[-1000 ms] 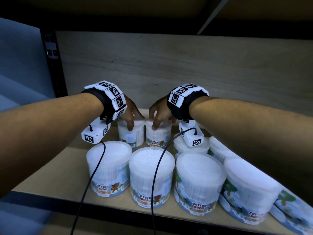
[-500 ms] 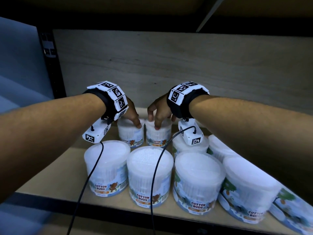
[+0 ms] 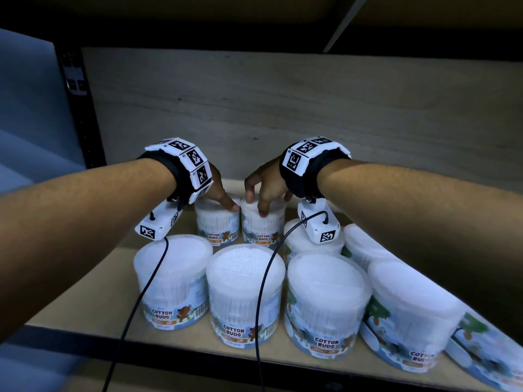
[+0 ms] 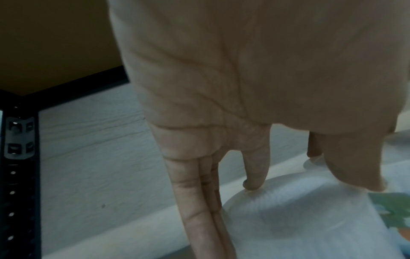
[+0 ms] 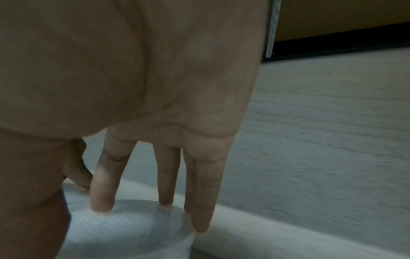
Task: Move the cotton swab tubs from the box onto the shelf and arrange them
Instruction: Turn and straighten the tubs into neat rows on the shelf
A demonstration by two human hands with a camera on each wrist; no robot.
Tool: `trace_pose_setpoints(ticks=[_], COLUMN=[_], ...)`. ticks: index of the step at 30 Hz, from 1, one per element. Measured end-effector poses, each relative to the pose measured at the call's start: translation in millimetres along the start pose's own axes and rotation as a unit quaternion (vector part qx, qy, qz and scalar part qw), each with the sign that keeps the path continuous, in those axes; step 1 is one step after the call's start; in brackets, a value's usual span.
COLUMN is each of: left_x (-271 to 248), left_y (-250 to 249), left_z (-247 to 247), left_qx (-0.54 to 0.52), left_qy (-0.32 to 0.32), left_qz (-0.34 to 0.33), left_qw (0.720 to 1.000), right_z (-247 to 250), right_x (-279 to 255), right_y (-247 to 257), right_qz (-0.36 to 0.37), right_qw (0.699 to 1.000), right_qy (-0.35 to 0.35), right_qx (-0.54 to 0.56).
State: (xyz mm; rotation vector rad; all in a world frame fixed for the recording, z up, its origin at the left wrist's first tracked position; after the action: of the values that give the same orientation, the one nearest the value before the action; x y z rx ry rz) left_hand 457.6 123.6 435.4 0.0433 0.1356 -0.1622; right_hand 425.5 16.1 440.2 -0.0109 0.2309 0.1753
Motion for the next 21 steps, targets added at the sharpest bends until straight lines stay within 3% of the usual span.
trace_pose_setpoints(ticks=[21], left_x=[-18.8], left_y=[3.2], left_z=[-2.3], left_qx=[-0.02], left_qy=[0.021], left_qz=[-0.032], left_qw=[0.999], right_z=[0.2], right_x=[-7.3], right_y=[5.6], right_qz=[0.015], right_qw=[1.0], right_qy=[-0.016], right_qx=[0.001])
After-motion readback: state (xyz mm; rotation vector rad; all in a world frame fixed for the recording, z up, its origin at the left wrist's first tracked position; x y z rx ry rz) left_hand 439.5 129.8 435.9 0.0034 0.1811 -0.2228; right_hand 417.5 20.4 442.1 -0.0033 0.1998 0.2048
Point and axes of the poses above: each hand's wrist, its own x-axis towards the middle knuckle, its own z-axis out of the back of the hand, y = z × x, the point moved 9 cm from there along x, towards the middle knuckle, and after that the axes turned 4 degrees about -x, right-handed, at the moved point
